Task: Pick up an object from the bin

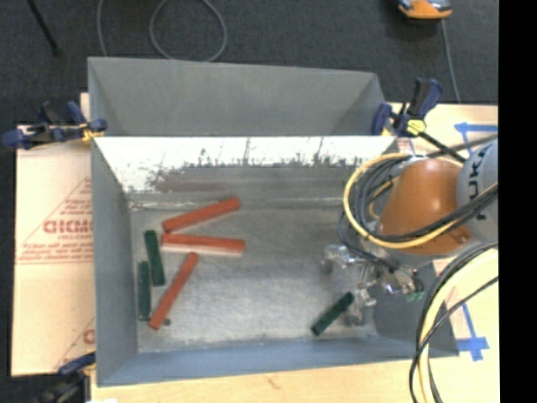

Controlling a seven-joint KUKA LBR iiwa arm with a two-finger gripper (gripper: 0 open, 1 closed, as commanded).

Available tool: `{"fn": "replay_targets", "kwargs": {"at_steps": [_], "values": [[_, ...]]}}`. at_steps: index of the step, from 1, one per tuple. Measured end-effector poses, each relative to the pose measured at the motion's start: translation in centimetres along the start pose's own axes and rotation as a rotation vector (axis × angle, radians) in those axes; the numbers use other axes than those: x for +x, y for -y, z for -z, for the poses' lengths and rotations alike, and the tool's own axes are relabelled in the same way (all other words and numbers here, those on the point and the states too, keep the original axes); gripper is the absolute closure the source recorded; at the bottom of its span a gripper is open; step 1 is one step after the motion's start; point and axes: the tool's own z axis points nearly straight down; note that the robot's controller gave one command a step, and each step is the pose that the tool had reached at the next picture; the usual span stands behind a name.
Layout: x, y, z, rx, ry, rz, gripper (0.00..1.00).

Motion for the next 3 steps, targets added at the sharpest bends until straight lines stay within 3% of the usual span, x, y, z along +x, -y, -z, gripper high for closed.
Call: {"fn": "replay_targets", "kwargs": {"at_steps": [1, 2, 3], "values": [[-0.1, -0.3, 0.1, -0.002, 0.002, 0.004, 1.00], [-2.1, -2.7, 10.2, 0.000, 0.005, 0.019, 1.00], [-5.4, -8.1, 19.2, -0.002, 0.006, -0.019, 1.00]]}}
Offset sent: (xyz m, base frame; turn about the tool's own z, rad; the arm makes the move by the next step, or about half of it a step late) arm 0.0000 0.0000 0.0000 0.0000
